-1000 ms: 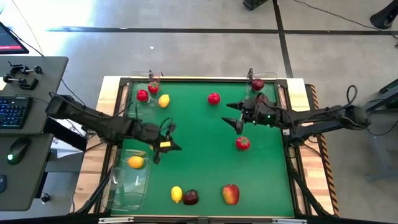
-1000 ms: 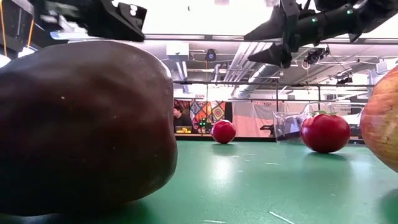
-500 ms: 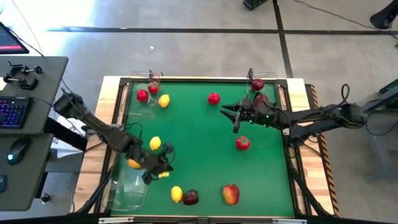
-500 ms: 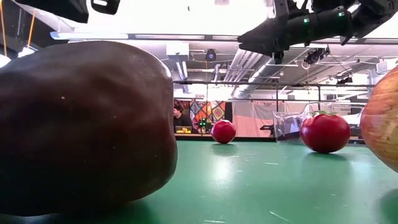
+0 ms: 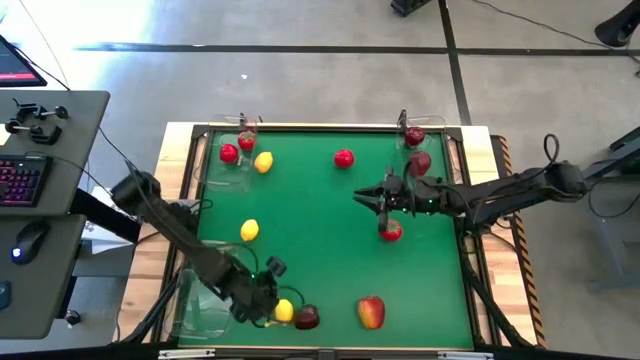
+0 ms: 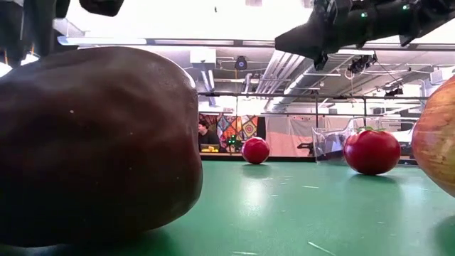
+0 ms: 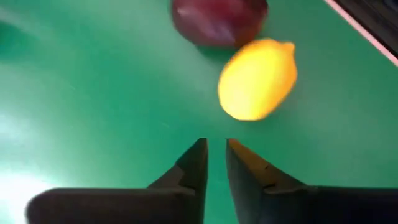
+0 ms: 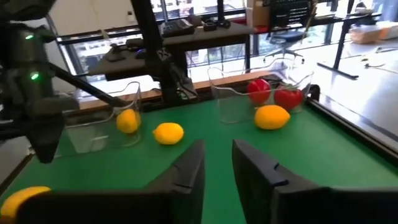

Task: Sort produce into baskets
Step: Put the lemon into the bottom bin

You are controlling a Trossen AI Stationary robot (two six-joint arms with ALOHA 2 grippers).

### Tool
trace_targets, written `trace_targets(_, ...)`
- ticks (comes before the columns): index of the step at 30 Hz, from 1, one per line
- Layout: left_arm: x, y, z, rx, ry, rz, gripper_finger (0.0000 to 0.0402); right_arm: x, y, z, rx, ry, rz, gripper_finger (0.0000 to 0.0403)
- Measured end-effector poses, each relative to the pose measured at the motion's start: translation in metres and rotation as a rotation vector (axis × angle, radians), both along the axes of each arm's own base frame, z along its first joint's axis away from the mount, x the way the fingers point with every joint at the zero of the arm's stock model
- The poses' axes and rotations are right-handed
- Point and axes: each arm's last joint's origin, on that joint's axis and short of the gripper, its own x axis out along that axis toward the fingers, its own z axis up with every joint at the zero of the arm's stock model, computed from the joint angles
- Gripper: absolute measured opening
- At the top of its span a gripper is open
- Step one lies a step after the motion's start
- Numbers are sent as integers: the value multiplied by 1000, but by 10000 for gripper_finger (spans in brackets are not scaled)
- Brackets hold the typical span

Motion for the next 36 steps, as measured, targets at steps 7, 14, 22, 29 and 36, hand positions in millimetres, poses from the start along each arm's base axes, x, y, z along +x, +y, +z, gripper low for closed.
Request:
trace_targets(7, 9, -30, -15, 6, 41, -39, 126, -1, 13, -1, 13, 3, -27, 140)
trace_targets(14, 11, -48, -28, 44, 11, -80, 212, 1, 22, -8, 54, 37, -9, 176)
trace_targets(22, 19, -49, -42, 92, -4, -48, 287, 5, 23, -15, 48, 56, -72, 205)
trace_targets(29, 22, -47, -45, 95, 15, -91, 294, 5, 23, -13, 59, 38, -73, 216)
trace_targets(36, 31, -44, -50, 87, 13, -144, 294, 5, 23, -13, 53, 37, -72, 216)
